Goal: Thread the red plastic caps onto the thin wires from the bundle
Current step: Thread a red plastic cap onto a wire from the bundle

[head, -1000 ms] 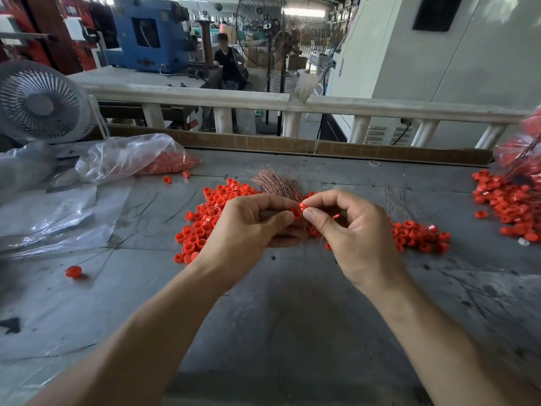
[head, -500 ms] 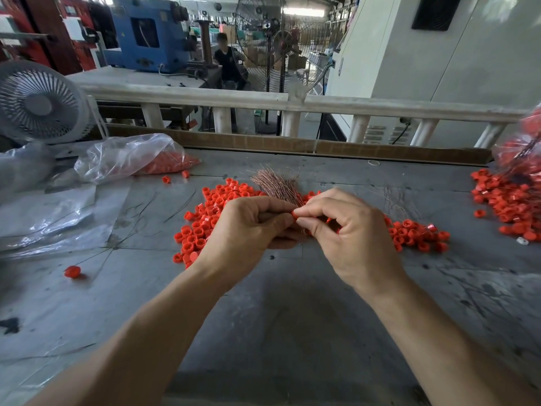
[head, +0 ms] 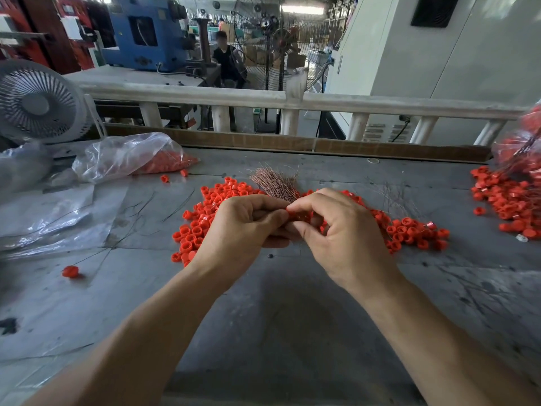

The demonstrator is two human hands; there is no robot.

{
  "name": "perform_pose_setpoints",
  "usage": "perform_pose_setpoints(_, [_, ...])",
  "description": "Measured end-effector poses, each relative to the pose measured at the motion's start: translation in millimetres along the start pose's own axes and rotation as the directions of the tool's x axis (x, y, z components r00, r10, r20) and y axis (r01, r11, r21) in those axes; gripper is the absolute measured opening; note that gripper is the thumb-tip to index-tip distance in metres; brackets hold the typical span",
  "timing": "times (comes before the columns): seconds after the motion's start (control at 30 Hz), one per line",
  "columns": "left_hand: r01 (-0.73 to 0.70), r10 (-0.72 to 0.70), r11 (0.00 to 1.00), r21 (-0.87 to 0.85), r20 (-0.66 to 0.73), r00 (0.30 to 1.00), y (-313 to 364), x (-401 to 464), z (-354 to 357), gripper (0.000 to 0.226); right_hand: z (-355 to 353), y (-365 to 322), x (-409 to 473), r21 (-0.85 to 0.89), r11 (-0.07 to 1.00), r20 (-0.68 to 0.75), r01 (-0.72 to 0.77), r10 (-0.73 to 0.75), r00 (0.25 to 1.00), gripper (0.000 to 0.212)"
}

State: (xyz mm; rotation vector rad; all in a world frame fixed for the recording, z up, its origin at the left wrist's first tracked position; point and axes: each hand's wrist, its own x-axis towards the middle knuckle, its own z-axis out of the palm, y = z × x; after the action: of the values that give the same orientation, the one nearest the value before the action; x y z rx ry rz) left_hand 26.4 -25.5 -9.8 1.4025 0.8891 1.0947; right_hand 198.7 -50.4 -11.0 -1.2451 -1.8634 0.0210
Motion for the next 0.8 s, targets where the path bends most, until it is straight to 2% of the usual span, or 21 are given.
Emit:
perform_pose_setpoints(0.2, [0.052, -0.052, 0.998, -0.040, -0.014, 0.999, 1.8, -0.8, 1.2, 0.012, 4.9, -6.8, -0.2, -0.110, 0.994, -0.030, -0.012, 0.009, 1.000, 0.025])
perform_pose_setpoints(0.57, [0.162, -0.156, 0.966, -0.201, 0.046, 0.987, 7.7, -1.3, -0.4, 0.017, 5.7, -4.7, -0.8, -0.077, 0.997, -0.102, 0.012, -0.020, 0.995, 0.011])
perform_pose_setpoints(0.8, [0.175, -0.167, 0.965, -0.193, 0.056, 0.984, 6.5, -0.4, 0.5, 0.013, 3.0, -7.2, 0.0, -0.074, 0.997, -0.061, 0.026, -0.030, 0.998, 0.006])
